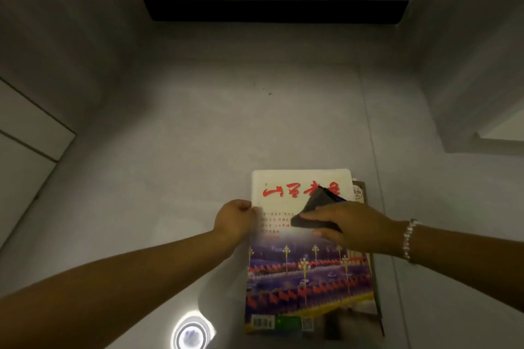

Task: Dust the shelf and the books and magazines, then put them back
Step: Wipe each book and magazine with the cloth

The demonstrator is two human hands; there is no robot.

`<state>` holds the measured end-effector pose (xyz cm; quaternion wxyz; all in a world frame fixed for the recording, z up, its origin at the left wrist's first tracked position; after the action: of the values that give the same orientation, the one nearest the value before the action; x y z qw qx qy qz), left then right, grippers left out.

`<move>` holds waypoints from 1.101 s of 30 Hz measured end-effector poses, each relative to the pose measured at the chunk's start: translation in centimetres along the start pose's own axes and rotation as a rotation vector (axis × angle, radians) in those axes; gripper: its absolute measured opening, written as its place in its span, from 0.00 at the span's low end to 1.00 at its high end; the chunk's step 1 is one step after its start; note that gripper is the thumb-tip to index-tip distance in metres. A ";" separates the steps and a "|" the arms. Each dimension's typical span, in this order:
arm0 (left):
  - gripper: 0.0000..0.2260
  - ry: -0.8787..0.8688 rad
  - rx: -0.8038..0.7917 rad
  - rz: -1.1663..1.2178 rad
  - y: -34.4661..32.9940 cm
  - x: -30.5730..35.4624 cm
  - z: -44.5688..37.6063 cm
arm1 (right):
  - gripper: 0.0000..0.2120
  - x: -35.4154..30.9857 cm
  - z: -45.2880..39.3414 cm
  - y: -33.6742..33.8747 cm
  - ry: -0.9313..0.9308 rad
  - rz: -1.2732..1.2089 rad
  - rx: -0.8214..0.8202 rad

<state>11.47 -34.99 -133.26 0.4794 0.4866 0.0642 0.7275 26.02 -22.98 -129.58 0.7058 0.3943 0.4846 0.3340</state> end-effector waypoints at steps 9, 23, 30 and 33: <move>0.09 -0.210 0.027 -0.084 -0.6 0.7 0.7 | 0.27 2.4 0.6 -4.2 0.117 0.305 0.227; 0.16 0.073 0.069 -0.002 -1.9 0.5 -0.6 | 0.25 3.1 0.3 -4.4 0.069 0.249 0.322; 0.08 0.017 0.011 0.095 -1.4 0.6 -0.8 | 0.29 4.9 -0.6 -3.5 -0.052 0.179 0.353; 0.03 0.064 -0.110 0.173 -1.9 0.5 -0.7 | 0.33 6.5 -1.6 -2.4 -0.159 0.150 0.402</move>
<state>12.05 -33.32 -134.33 0.4385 0.4399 -0.0027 0.7837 26.73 -18.18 -134.77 0.6222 0.5871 0.4534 0.2502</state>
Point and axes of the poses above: each hand's wrist, its own z-axis away from the middle knuckle, its own y-axis out of the back of the hand, x = y × z, the point moved 9 cm from there along -z, towards the middle knuckle, and after that the axes turned 12 degrees about x, right-handed, at the moved point
